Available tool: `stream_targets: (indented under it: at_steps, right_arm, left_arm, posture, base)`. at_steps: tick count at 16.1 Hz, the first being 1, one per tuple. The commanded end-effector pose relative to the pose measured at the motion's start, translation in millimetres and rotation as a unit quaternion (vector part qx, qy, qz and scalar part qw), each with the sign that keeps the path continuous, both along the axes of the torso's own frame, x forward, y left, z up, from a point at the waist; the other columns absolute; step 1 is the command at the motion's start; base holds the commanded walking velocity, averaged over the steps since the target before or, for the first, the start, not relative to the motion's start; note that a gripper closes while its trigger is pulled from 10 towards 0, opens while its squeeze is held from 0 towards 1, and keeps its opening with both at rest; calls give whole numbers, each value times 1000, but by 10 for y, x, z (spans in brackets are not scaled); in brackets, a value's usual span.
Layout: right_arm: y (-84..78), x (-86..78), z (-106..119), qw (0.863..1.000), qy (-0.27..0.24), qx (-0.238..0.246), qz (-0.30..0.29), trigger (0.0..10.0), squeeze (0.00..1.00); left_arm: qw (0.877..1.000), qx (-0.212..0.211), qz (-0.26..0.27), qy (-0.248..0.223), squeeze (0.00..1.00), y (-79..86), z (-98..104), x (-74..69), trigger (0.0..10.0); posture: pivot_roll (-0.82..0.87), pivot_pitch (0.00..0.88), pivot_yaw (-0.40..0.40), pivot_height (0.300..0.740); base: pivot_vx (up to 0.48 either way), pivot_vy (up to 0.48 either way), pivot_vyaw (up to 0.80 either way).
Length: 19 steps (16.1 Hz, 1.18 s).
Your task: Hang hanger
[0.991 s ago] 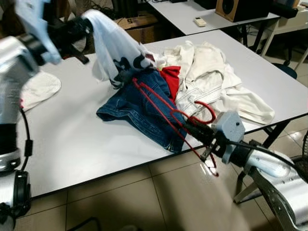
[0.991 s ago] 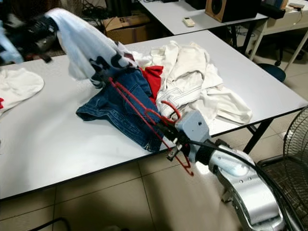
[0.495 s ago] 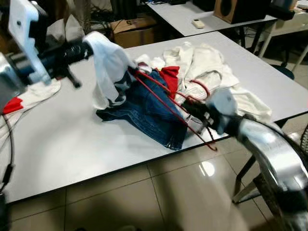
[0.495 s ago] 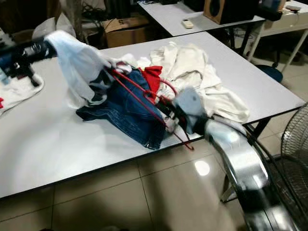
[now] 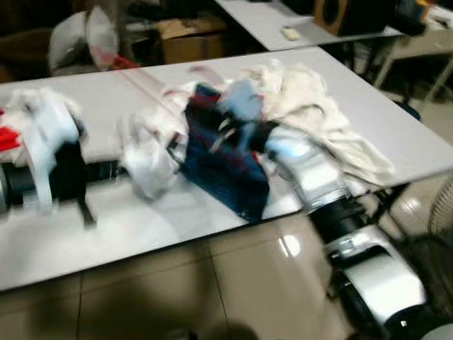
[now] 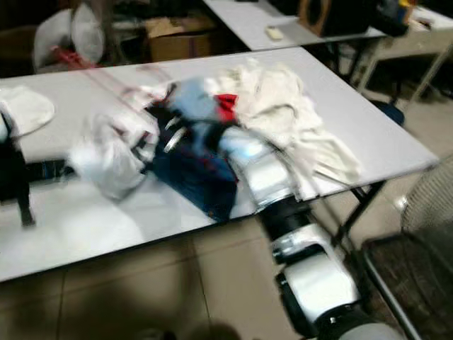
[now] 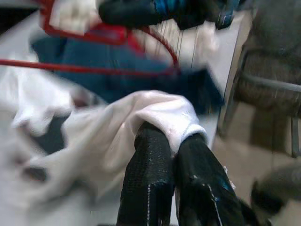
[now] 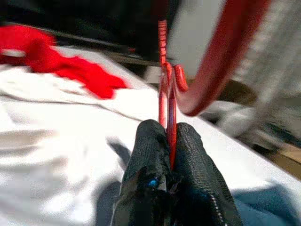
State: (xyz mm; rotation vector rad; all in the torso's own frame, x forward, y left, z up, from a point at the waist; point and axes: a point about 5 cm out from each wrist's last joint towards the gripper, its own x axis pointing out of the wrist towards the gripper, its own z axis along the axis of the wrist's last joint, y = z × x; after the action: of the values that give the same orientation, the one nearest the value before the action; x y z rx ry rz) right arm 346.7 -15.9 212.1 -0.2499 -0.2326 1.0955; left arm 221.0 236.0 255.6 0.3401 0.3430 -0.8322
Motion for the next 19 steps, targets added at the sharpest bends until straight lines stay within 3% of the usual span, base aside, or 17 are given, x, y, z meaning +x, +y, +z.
stream_targets:
  at_steps: [1,3,5,6,9,10,11,12,13,14,15,16,17,18,19]
  right_arm:
    - [6,-32,-143,1000,8,-20,9,10000,0]
    - [-15,-54,-224,999,-2,-29,14,10000,0]
    - [-373,5,-203,999,-7,-12,-42,10000,0]
    - [-550,-11,-209,997,-5,-10,-70,10000,0]
    - [-899,-214,-240,991,4,9,-135,10000,0]
    - [-966,-285,-245,988,9,19,-152,10000,0]
    - [-1070,-412,-259,982,18,34,-187,10000,0]
    - [-1128,-542,-278,975,31,44,-218,10000,0]
    - [-1145,-651,-312,971,41,44,-231,10000,0]
    - [-1160,-748,-358,968,55,40,-242,10000,0]
    - [-1165,-777,-370,967,60,39,-246,10000,0]
    - [-1197,-846,-418,960,78,37,-267,10000,0]
    - [-1216,-880,-438,956,83,32,-280,10000,0]
    - [-1213,-918,-441,955,95,38,-280,10000,0]
    - [-1202,-950,-431,955,101,42,-277,10000,0]
  left_arm:
    - [1000,26,2,-2,0,-12,4,-37,0]
    - [1000,29,1,-6,0,-51,-28,-57,0]
    - [995,15,51,-82,0,-85,10,203,0]
    - [987,-24,104,-120,0,-78,39,384,0]
    - [965,-82,204,-140,0,-94,-127,594,0]
    - [961,-98,220,-135,0,-125,-194,597,10000]
    - [953,-122,248,-125,0,-177,-329,591,10000]
    - [955,-127,242,-115,294,-247,-476,551,10000]
    - [969,-58,217,-103,1000,-249,-627,474,10000]
    - [973,49,204,-95,1000,-118,-774,388,10000]
    - [972,77,203,-93,1000,-67,-808,365,10000]
    - [956,165,221,-97,1000,246,-841,292,10000]
    - [948,188,236,-99,1000,406,-823,247,10000]
    - [948,170,249,-97,1000,475,-802,206,10000]
    - [957,113,253,-84,1000,453,-795,154,10000]
  posture:
    - [54,0,1,740]
    - [54,0,7,740]
    - [19,0,48,740]
    - [-2,0,66,740]
    - [-47,0,95,740]
    - [-49,0,94,740]
    - [-54,0,91,740]
    - [-62,0,87,740]
    - [-77,0,85,740]
    - [-79,0,82,740]
    - [-79,0,82,740]
    - [-82,0,80,740]
    - [-78,0,78,740]
    - [-72,0,78,740]
    - [-74,0,83,740]
  base:
    - [0,0,0]
    - [0,0,0]
    - [0,0,0]
    - [0,0,0]
    - [0,0,0]
    - [0,0,0]
    - [0,0,0]
    - [0,0,0]
    - [0,0,0]
    - [0,0,0]
    - [0,0,0]
    - [0,0,0]
    - [0,0,0]
    - [0,0,0]
    - [0,0,0]
